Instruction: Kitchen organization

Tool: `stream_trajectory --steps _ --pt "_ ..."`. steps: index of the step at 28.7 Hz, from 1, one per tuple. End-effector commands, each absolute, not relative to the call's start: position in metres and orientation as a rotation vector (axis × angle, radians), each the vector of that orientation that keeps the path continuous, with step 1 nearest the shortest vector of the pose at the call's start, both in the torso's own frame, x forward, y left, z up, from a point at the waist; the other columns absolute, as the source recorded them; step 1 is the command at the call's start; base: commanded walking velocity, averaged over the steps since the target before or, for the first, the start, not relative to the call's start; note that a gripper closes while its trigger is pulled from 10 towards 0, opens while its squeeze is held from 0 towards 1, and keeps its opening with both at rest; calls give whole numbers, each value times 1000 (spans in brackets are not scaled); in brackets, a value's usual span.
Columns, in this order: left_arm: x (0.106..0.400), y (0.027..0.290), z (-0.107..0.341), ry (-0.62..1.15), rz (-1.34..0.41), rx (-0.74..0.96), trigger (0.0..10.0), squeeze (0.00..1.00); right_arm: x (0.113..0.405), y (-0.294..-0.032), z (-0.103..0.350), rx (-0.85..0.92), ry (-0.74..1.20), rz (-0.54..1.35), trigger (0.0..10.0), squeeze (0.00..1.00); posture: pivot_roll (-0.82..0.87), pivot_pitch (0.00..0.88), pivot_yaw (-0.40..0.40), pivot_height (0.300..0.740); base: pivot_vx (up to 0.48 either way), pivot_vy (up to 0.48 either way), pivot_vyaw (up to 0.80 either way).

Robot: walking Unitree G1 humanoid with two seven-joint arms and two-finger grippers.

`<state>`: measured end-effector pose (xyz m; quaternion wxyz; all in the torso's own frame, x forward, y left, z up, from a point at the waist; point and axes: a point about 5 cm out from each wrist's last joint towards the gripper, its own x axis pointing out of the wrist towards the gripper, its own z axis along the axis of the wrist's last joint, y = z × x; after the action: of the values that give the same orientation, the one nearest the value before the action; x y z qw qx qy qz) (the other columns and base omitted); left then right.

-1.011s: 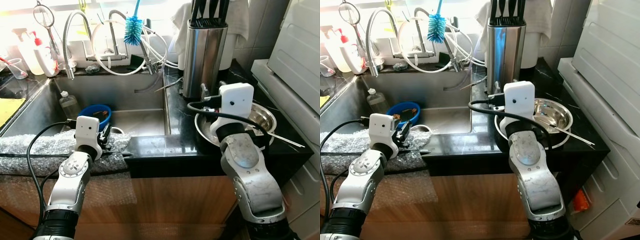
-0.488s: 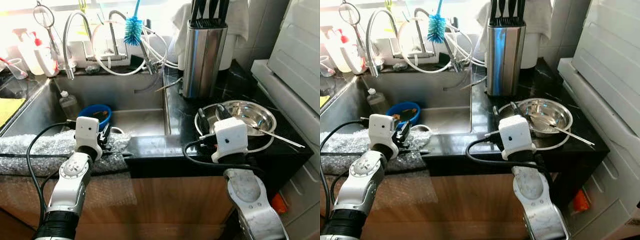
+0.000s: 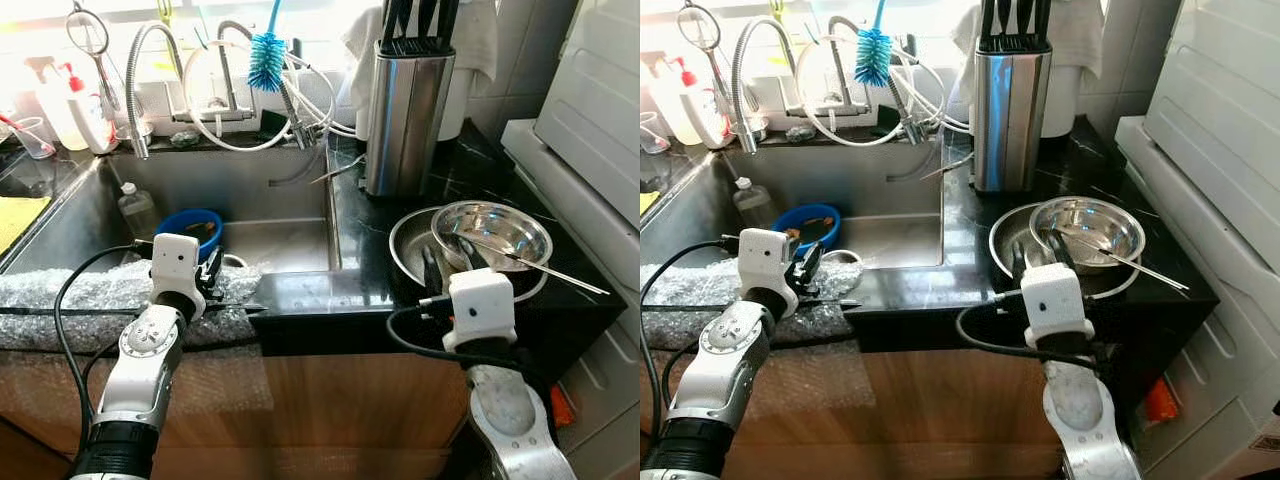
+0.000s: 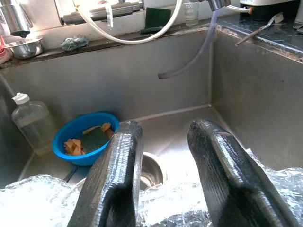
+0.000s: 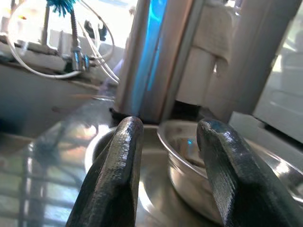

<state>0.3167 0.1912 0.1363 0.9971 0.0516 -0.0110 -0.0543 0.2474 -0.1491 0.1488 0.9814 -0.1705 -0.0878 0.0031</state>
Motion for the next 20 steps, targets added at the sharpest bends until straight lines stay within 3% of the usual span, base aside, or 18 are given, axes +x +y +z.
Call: stream_trajectory --steps 1,20 --pt "316 188 124 36 -126 118 10000 0 249 -149 151 -346 -190 16 10000 0 -81 0 49 740 0 0 0" --pt "317 189 126 35 -122 125 10000 0 259 -159 146 -386 -203 37 10000 0 -68 0 57 740 0 0 0"
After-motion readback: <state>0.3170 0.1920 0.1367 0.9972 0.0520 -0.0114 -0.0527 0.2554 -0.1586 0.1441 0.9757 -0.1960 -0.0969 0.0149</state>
